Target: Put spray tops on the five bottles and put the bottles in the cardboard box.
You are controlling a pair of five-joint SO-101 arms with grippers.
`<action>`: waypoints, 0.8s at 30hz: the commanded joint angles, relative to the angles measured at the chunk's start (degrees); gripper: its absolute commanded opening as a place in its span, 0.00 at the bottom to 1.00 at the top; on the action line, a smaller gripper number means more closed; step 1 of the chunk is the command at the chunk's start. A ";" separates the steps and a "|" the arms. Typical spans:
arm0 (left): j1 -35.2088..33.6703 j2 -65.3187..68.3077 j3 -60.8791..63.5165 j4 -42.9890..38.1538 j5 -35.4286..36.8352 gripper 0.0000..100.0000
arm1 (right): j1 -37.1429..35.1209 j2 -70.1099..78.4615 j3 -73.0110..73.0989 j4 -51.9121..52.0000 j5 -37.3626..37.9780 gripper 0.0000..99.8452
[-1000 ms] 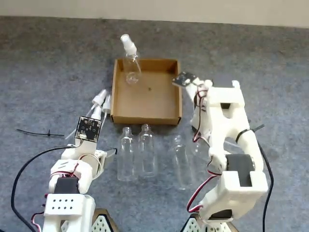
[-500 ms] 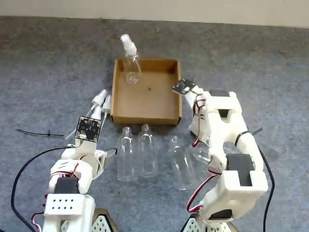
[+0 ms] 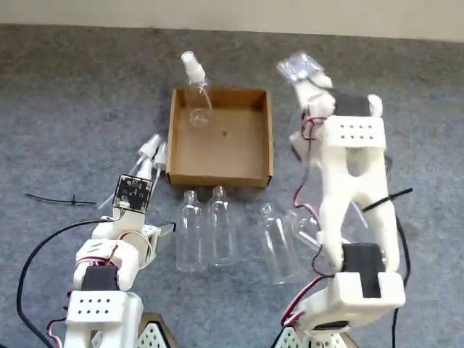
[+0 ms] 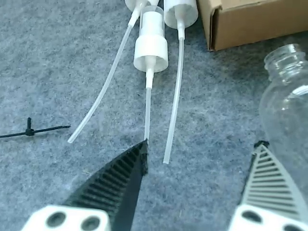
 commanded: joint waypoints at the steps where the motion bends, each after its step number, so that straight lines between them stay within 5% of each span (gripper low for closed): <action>1: -13.23 -0.92 0.75 -0.18 -0.44 0.31 | -11.03 -3.38 -15.16 8.31 -7.82 0.03; 5: -25.98 -0.84 -2.15 -0.35 -0.35 0.31 | -25.27 -3.12 -21.76 9.89 -16.70 0.03; 10: -32.66 -0.84 -1.71 -3.16 -0.53 0.31 | -40.40 5.58 -25.80 9.54 -25.93 0.03; 21: -34.77 -0.40 1.54 -3.96 -5.98 0.31 | -48.22 30.99 -48.31 8.84 -32.44 0.03; 24: -34.77 -0.31 1.54 -3.96 -5.98 0.31 | -49.89 34.68 -52.26 12.53 -32.53 0.11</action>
